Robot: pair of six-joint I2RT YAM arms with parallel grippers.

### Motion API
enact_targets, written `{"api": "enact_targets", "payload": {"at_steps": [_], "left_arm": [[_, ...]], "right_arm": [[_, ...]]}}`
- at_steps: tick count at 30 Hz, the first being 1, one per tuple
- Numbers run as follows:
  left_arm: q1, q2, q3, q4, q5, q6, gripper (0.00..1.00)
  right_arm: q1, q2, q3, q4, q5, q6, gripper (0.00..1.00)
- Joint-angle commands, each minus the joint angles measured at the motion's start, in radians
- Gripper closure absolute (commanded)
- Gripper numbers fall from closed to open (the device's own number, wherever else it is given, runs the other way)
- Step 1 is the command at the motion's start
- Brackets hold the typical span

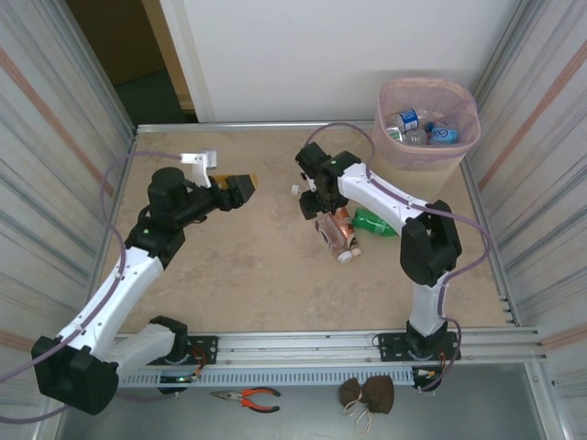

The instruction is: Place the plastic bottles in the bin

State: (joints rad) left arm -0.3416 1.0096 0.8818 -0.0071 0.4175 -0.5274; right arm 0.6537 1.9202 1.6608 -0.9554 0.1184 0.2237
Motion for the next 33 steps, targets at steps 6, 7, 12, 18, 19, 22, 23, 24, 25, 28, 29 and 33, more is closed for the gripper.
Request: {"api": "enact_targets", "payload": {"at_steps": [6, 7, 12, 18, 19, 22, 23, 24, 25, 28, 29, 33], "left_arm": [[0.021, -0.057, -0.033, -0.014, -0.009, -0.016, 0.17], [0.021, -0.057, -0.036, -0.013, -0.010, -0.019, 0.17], [0.024, -0.061, -0.040, -0.011, -0.008, -0.025, 0.17], [0.025, -0.064, -0.040, -0.008, -0.008, -0.031, 0.17], [0.026, -0.066, -0.040, -0.008, -0.008, -0.033, 0.17], [0.026, -0.066, -0.040, -0.007, -0.008, -0.034, 0.17], [0.027, -0.068, -0.042, -0.010, -0.008, -0.034, 0.17], [0.026, -0.068, -0.043, -0.010, -0.009, -0.035, 0.17], [0.026, -0.070, -0.043, -0.010, -0.009, -0.035, 0.17], [0.027, -0.075, -0.046, -0.010, -0.009, -0.040, 0.17], [0.027, -0.077, -0.046, -0.010, -0.010, -0.040, 0.17], [0.027, -0.081, -0.050, -0.010, -0.012, -0.043, 0.17]], "right_arm": [[0.009, 0.084, 0.040, -0.032, 0.052, -0.002, 0.39], [0.009, 0.091, 0.040, -0.031, 0.052, -0.003, 0.39], [0.009, 0.116, 0.037, -0.029, 0.043, -0.001, 0.41], [0.010, 0.138, 0.032, -0.022, 0.038, 0.002, 0.43], [0.010, 0.142, 0.031, -0.021, 0.040, 0.002, 0.43], [0.010, 0.152, 0.032, -0.019, 0.041, 0.002, 0.44], [0.010, 0.156, 0.031, -0.017, 0.041, 0.002, 0.44], [0.010, 0.157, 0.030, -0.014, 0.042, 0.003, 0.44], [0.010, 0.160, 0.030, -0.015, 0.042, 0.003, 0.45], [0.009, 0.168, 0.025, -0.012, 0.045, 0.004, 0.46], [0.009, 0.168, 0.024, -0.011, 0.044, 0.004, 0.46], [0.010, 0.172, 0.017, -0.004, 0.041, 0.008, 0.49]]}}
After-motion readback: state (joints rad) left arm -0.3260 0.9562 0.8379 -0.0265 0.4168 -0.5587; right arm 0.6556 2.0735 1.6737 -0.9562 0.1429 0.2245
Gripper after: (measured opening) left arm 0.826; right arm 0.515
